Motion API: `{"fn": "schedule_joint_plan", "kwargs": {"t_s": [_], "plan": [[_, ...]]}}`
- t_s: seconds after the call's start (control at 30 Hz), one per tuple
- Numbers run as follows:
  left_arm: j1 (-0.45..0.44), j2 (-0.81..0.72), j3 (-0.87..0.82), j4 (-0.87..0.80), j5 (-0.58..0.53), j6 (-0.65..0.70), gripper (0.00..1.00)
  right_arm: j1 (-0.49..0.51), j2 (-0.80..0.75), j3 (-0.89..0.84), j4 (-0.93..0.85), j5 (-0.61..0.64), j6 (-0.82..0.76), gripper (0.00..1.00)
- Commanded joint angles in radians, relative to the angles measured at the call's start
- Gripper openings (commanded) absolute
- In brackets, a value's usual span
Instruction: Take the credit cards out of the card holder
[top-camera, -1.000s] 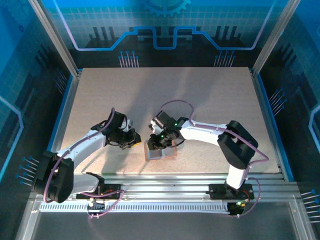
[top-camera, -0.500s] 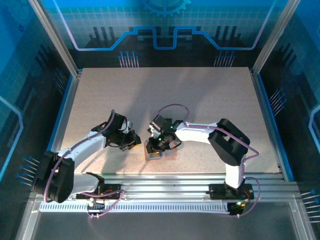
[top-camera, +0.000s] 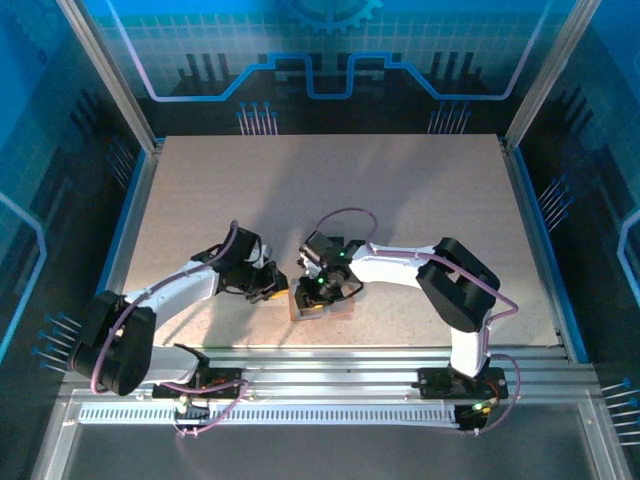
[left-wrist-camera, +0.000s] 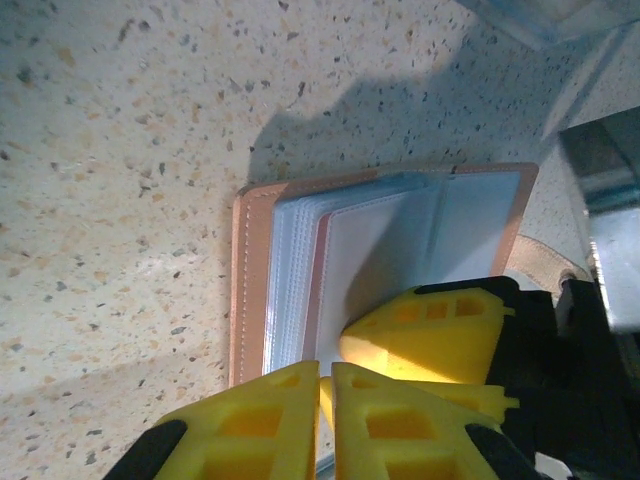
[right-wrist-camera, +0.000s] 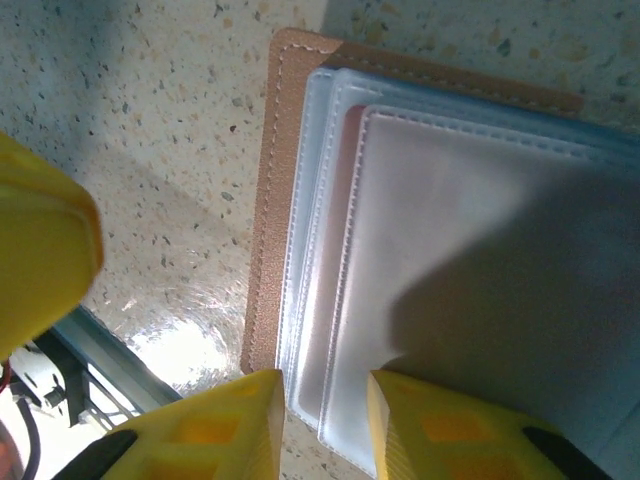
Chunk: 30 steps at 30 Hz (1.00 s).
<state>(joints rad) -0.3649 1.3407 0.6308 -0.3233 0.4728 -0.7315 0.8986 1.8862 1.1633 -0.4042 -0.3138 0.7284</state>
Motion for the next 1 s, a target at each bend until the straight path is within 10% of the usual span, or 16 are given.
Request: {"fn": "schedule_joint_plan", "kwargs": {"t_s": [0.0,0.97], "plan": [[-0.023,0.025,0.0,0.024,0.02,-0.022,0.11,0.016,-0.013,0.007,-0.092,0.064,-0.02,0.3],[-0.101,0.153,0.036,0.16,0.035,-0.1,0.05,0.017,-0.055,-0.017,-0.124,0.111,-0.021,0.27]]}}
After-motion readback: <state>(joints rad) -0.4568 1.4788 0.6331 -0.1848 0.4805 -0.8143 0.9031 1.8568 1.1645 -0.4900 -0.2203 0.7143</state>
